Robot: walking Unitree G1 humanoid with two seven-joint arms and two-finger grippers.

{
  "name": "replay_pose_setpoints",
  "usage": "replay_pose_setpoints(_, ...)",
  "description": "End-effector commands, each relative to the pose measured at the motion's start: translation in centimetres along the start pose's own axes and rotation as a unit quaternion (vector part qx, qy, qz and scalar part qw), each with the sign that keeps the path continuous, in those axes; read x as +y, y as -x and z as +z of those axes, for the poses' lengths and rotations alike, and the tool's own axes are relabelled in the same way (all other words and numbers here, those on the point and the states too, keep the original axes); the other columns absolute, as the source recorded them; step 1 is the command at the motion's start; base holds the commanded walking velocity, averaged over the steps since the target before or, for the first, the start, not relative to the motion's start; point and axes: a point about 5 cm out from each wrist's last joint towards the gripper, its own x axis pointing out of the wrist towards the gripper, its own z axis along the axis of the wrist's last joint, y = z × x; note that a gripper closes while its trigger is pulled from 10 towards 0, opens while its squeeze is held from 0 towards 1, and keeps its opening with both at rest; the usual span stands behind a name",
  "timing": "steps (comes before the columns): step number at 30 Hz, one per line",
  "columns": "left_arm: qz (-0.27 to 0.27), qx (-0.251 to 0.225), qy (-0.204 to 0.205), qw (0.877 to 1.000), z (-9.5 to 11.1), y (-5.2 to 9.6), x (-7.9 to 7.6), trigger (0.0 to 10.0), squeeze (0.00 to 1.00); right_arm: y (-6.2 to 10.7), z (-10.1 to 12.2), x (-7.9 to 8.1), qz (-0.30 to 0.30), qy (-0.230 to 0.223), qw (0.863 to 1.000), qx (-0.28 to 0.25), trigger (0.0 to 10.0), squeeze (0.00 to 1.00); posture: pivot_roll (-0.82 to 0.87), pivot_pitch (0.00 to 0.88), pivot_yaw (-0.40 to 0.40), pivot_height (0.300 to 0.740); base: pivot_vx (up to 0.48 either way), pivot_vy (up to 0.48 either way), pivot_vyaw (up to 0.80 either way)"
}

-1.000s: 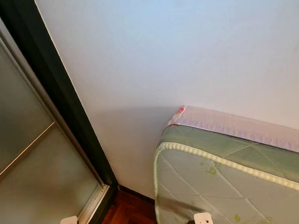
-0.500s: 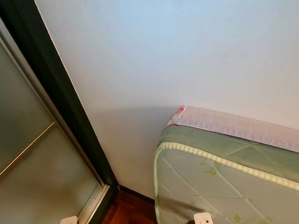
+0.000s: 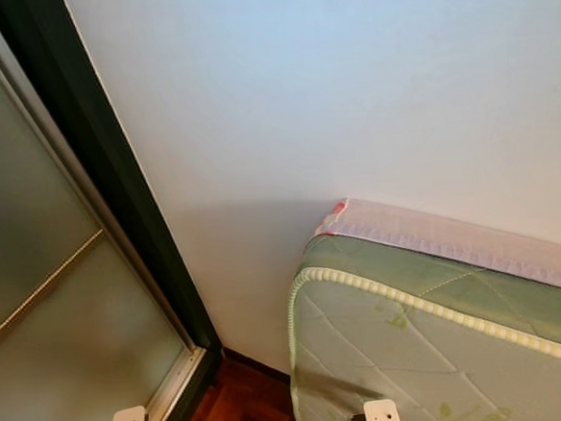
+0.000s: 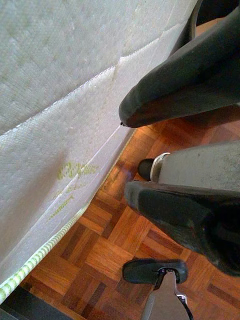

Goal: Clean up the room

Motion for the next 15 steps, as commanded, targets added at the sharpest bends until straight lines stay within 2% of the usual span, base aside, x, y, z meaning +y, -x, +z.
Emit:
replay_pose_setpoints(1, -0.021, 0.008, -0.052, 0.998, 2.34, -0.05, 2.18, 10.0, 0.0, 0.14, 1.99, -5.01, -0.019, -0.104, 0.994, -0.019, 10.0, 0.0, 0.0, 0.0, -0.06, 0.74, 0.0, 0.0, 0.0)
replay_pose_setpoints(15, -0.021, 0.008, -0.052, 0.998, 2.34, -0.05, 2.18, 10.0, 0.0, 0.14, 1.99, -5.01, -0.019, -0.104, 0.994, -0.019, 10.0, 0.0, 0.0, 0.0, -0.06, 0.74, 0.0, 0.0, 0.0)
